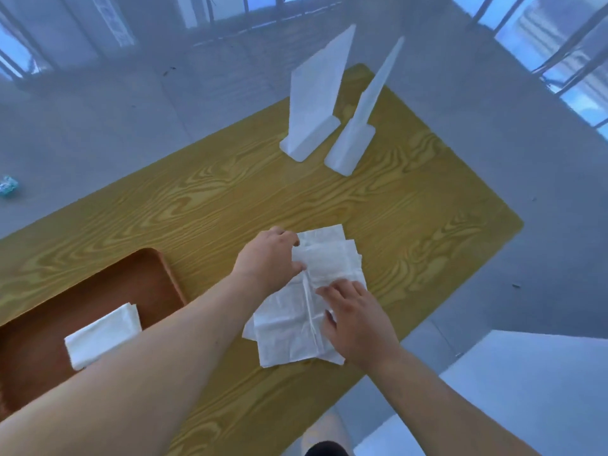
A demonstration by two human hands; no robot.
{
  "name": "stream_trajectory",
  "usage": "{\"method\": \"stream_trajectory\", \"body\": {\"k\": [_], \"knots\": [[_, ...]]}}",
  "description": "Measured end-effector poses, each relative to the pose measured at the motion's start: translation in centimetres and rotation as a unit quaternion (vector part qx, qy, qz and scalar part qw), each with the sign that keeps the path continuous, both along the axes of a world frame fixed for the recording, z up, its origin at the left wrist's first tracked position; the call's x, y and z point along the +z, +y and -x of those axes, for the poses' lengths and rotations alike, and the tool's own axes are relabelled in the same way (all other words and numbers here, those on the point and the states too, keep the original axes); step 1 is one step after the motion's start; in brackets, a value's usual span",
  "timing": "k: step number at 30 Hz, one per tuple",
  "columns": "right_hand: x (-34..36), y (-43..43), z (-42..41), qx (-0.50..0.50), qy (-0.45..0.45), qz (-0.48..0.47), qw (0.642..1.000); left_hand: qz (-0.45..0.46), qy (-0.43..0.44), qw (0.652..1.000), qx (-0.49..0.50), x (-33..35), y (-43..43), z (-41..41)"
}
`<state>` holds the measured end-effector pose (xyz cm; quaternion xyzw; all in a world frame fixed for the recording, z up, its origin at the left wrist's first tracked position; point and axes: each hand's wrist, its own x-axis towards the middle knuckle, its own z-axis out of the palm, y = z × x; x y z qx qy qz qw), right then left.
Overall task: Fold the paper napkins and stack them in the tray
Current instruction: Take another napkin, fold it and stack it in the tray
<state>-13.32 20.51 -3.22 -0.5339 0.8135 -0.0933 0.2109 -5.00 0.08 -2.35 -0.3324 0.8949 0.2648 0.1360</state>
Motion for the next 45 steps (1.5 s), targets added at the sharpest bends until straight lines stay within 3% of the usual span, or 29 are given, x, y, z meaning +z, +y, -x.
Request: {"method": "stream_trajectory", "body": {"k": [4, 13, 17, 19, 22, 24, 27, 29, 32, 35, 38, 41, 45], "knots": [[-0.5, 0.5, 0.4, 0.0, -0.004, 0.013, 1.0, 0.013, -0.051, 0.999, -0.011, -0.5, 0.1, 1.6], [-0.8, 0.7, 0.6, -0.008, -0.016, 0.049, 0.999, 0.007, -0.035, 0.999, 0.004, -0.8, 0.1, 2.3], [-0.6, 1.0, 1.1, -0.074, -0.015, 0.106, 0.991, -0.154, 0.013, 0.984, 0.085, 0.1, -0.3, 1.7], [-0.3, 1.0, 1.9, -0.169, -0.053, 0.126, 0.976, -0.294, 0.063, 0.94, 0.161, 1.5, -0.8, 0.8], [0.9, 0.4, 3.4, -0.331, -0.216, 0.098, 0.913, -0.52, 0.147, 0.798, 0.267, 4.1, -1.8, -1.4], [1.9, -0.8, 3.8, -0.399, -0.349, 0.095, 0.843, -0.575, 0.195, 0.734, 0.303, 5.6, -2.5, -3.0], [3.3, -3.5, 3.1, -0.38, -0.491, 0.068, 0.781, -0.582, 0.244, 0.693, 0.348, 7.3, -3.7, -5.6], [4.2, -5.7, 1.7, -0.327, -0.559, 0.043, 0.76, -0.574, 0.263, 0.678, 0.376, 8.6, -4.5, -7.4], [6.3, -9.3, -1.0, -0.232, -0.686, 0.018, 0.69, -0.562, 0.298, 0.649, 0.418, 10.3, -6.0, -10.6], [7.8, -13.3, -3.8, -0.153, -0.748, 0.036, 0.645, -0.547, 0.323, 0.635, 0.44, 11.1, -7.9, -14.6], [9.2, -16.8, -6.7, -0.192, -0.725, 0.08, 0.656, -0.492, 0.343, 0.653, 0.463, 11.4, -9.2, -19.1], [10.1, -19.2, -8.6, -0.163, -0.659, 0.096, 0.728, -0.413, 0.367, 0.688, 0.471, 10.9, -9.7, -22.7], [10.0, -20.3, -8.3, -0.161, -0.59, 0.092, 0.786, -0.328, 0.36, 0.75, 0.447, 10.8, -9.6, -24.0]]}}
